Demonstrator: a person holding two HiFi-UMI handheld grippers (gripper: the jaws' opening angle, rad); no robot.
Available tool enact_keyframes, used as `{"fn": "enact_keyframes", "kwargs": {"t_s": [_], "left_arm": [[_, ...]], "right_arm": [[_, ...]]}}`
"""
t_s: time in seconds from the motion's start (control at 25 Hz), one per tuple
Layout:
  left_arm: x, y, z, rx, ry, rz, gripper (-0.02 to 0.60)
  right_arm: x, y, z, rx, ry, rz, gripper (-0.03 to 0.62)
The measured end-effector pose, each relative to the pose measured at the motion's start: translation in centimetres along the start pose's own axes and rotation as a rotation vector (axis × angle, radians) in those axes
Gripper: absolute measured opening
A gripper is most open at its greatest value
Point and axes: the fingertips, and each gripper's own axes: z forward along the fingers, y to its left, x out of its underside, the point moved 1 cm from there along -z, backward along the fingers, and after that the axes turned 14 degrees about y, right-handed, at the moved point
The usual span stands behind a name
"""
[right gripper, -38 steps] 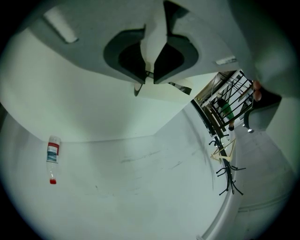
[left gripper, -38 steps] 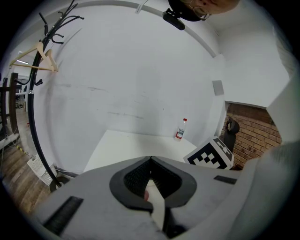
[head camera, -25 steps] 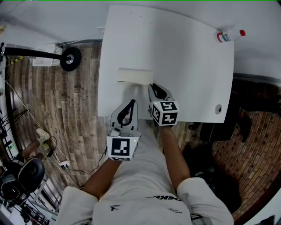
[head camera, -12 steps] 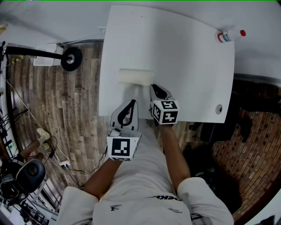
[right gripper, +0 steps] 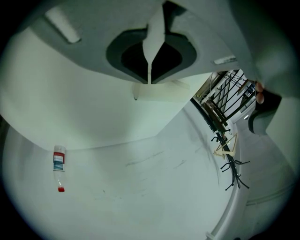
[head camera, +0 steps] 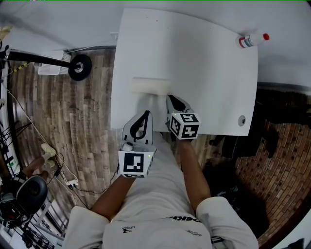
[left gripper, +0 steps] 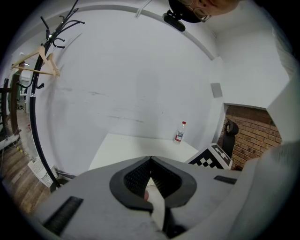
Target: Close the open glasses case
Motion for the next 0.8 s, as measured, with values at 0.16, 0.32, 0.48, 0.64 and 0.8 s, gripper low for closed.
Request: {"fn": "enact_keyframes", "kwargs": {"t_s": [0.16, 0.32, 0.48, 0.64, 0.8], "left_arm": [[-0.7, -0.1, -0.8, 0.001, -0.011, 0.005, -0.002], [-1.4, -0.3, -2.0, 0.002, -0.023, 0.013, -0.003], [-2.7, -0.3, -3.3, 0.000, -0.034, 0.015, -0.002], [-4.0, -0.1, -4.7, -0.006, -0.059, 0.024, -0.003], [-5.2, -0.2, -6.1, -0.008, -0.079, 0.038, -0.002]], "right_arm": [[-0.5, 0.3, -1.4, 0.004, -0.029, 0.012, 0.009], [-1.5, 1.1, -3.4, -0.001, -0.071, 0.015, -0.002], [-2.7, 2.4, -6.2, -0.015, -0.126, 0.006, -0.002], [-3.9, 4.0, -9.5, -0.025, -0.181, -0.028, -0.003], [-5.0, 5.1, -12.9, -0.029, -0.247, -0.035, -0.003]]}}
